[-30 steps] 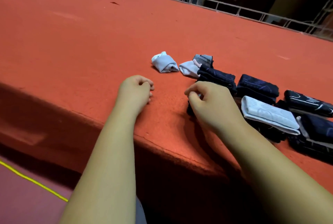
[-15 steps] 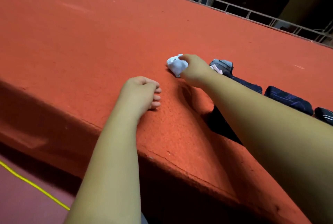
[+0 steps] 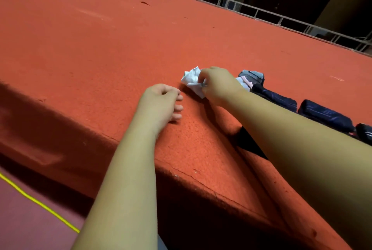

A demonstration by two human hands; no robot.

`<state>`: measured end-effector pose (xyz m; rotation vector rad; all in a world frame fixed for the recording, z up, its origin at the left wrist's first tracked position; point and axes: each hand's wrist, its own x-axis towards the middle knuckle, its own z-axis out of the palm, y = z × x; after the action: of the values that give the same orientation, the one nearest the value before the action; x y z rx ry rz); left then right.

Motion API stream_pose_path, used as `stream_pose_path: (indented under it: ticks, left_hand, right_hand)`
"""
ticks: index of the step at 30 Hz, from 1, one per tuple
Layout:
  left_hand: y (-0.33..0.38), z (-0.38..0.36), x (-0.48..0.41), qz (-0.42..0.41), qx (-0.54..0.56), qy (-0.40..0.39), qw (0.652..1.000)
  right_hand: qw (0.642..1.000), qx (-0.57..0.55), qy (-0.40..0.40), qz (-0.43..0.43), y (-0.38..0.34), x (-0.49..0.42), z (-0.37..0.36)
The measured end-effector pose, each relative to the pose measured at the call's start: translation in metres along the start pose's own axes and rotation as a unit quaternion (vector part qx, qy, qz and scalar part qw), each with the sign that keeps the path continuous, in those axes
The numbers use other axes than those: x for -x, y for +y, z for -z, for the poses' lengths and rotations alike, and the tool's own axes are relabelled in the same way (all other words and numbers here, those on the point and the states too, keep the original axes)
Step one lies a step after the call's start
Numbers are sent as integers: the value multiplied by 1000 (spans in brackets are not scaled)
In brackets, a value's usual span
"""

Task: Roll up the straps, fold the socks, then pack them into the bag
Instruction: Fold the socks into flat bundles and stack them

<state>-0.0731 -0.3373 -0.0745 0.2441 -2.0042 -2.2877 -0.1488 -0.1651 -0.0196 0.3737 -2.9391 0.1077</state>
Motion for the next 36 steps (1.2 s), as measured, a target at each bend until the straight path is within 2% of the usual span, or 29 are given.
stream_pose_path:
  ticks: [2, 4, 7, 10, 14, 18, 25, 30, 32, 36]
  left_hand:
    - [-2, 1, 1, -98, -67, 42, 992]
    - [-5, 2, 4, -183, -123, 52, 974]
    - [-3, -2, 26, -251, -174, 11, 952]
    - [-1, -12, 54, -282, -188, -55, 939]
    - [0, -25, 93, -291, -166, -154, 930]
    - [-6, -42, 135, -256, -125, -199, 938]
    - [-14, -80, 184, -204, -114, -212, 949]
    - [-26, -101, 201, -154, -108, -210, 959]
    - [-28, -103, 200, -128, -74, -171, 974]
    - [-23, -106, 197, -80, -1, -90, 993]
  right_hand:
    - [999, -23, 22, 11, -3, 27, 9]
    - [997, -52, 46, 38, -5, 59, 20]
    - [991, -83, 80, 71, -2, 116, 35]
    - [987, -97, 111, 60, 7, 170, 51]
    - [976, -155, 155, 8, 31, 238, 66]
    - [960, -201, 189, -50, 56, 307, 61]
    - [925, -229, 260, -156, 91, 403, 39]
    - [900, -262, 266, -223, 111, 451, 34]
    - [878, -290, 286, -253, 119, 463, 38]
    - [772, -478, 280, -312, 127, 470, 46]
